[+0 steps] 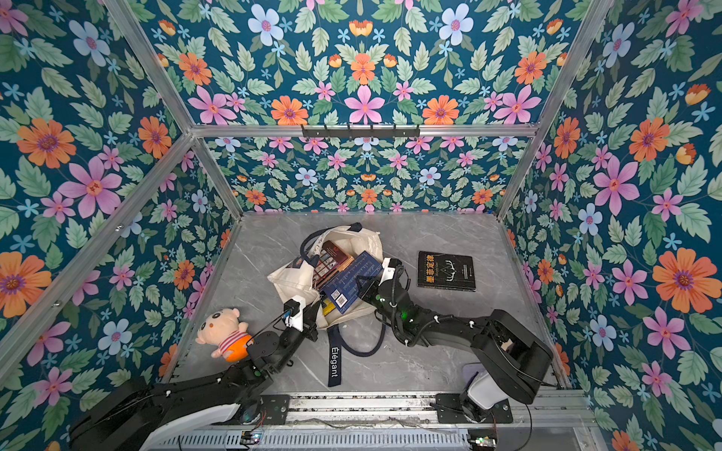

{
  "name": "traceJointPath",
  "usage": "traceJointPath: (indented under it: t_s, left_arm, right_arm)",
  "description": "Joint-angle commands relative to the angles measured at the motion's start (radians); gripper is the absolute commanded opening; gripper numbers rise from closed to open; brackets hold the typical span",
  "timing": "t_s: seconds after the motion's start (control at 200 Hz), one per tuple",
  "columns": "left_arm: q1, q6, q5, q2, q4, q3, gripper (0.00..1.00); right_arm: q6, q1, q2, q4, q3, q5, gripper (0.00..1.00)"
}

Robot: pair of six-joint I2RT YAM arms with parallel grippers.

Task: Take out the books from the canvas bag
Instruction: Pick up the book from the canvas bag, then place the book on the book.

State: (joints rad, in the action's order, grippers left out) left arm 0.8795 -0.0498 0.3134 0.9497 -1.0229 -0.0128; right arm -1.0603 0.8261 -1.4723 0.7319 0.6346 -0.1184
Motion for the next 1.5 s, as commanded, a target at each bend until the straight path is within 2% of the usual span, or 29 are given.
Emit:
traceJointPath:
  t_s: [0.0, 0.205, 0.445, 0.635, 0.775, 0.93, 1.06, 1.275, 1.49]
  left_arm:
    - [-0.001, 0.014, 0.058, 0.003, -0.018, -0.007, 0.00]
    - [-0.001, 0.014, 0.065, 0.003, -0.008, -0.010, 0.00]
    - [0.000, 0.017, 0.069, -0.012, -0.009, -0.006, 0.00]
    - [-0.001, -0.020, 0.072, -0.009, 0.008, -0.009, 0.00]
    - [-0.001, -0.039, 0.099, -0.029, 0.132, -0.054, 0.00]
    - [0.003, -0.052, 0.112, -0.057, 0.166, -0.034, 0.00]
    - [0.004, -0.051, 0.131, -0.028, 0.113, -0.007, 0.00]
    - [0.010, -0.025, 0.104, 0.056, -0.049, 0.035, 0.00]
    - [0.017, 0.002, 0.033, 0.044, -0.095, 0.047, 0.00]
  right_arm:
    - [0.105, -0.009, 0.070, 0.123, -0.028, 0.071, 0.00]
    - [0.203, -0.010, 0.280, 0.020, -0.083, 0.055, 0.00]
    - [0.247, -0.034, 0.632, -0.214, -0.192, -0.231, 0.00]
    - [0.164, -0.187, 0.830, -0.393, -0.236, -0.248, 0.00]
    - [0.078, -0.338, 0.879, -0.453, -0.264, -0.197, 0.00]
    - [-0.029, -0.544, 0.839, -0.433, -0.297, -0.093, 0.00]
    - [-0.095, -0.667, 0.710, -0.333, -0.313, -0.028, 0.00]
    - [-0.093, -0.687, 0.479, -0.151, -0.268, -0.046, 0.00]
    - [-0.159, -0.688, 0.237, -0.055, -0.239, -0.115, 0.00]
